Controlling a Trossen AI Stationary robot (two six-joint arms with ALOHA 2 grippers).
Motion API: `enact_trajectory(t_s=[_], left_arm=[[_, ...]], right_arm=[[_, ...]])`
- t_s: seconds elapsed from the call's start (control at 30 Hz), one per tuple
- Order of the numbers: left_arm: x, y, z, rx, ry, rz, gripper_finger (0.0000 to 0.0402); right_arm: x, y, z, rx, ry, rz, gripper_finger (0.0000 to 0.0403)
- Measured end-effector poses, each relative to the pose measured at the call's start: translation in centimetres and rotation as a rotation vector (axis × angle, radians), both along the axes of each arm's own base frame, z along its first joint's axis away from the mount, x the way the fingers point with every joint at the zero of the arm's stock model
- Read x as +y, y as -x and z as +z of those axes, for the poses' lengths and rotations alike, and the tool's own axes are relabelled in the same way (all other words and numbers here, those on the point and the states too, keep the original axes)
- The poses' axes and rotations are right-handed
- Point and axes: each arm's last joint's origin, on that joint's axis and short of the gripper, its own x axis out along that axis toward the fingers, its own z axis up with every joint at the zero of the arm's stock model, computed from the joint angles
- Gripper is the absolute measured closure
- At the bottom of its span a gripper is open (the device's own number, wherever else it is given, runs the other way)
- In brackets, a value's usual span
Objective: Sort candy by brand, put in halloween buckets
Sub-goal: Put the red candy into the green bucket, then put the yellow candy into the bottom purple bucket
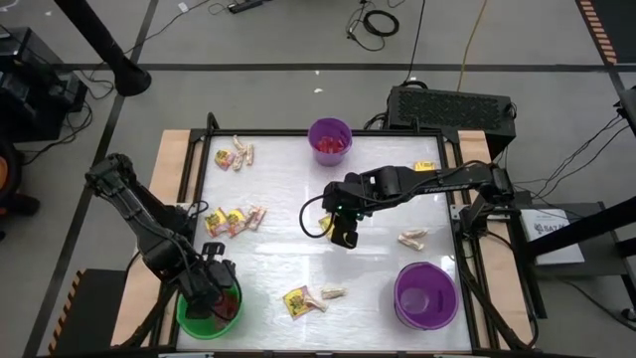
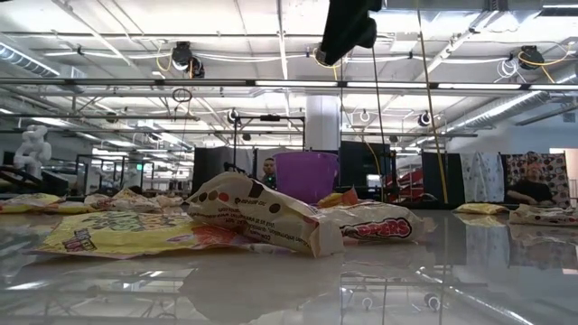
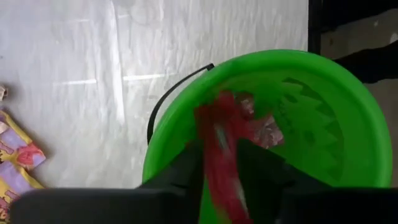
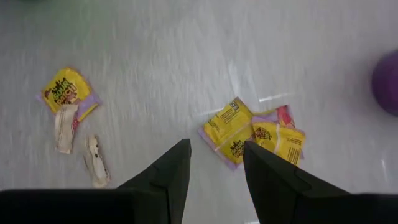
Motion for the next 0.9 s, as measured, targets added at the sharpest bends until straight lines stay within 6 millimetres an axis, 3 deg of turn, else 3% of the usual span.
enact_trajectory(t_s=[0.17,0.43,0.7,0.9], left_arm=[[-0.1,0.0,0.2,0.008,0.017,-0.01,0.0246],[1.0,-0.5,2.8,-0.078,0.061,-0.03,0.024],[5.2,-1.0,5.3,-0.344,-0.11,0.049,0.024],[10.5,-3.1,6.0,-0.402,-0.233,0.164,0.024]], right_arm=[[-0.5,0.0,0.0,0.0,0.008,0.0,0.0261],[-2.6,-0.1,0.0,0.0,0.022,-0.024,0.0261],[-6.7,-0.1,0.1,-0.014,0.016,-0.089,0.0261],[-10.5,-0.7,-0.8,-0.055,-0.13,-0.055,0.0261]])
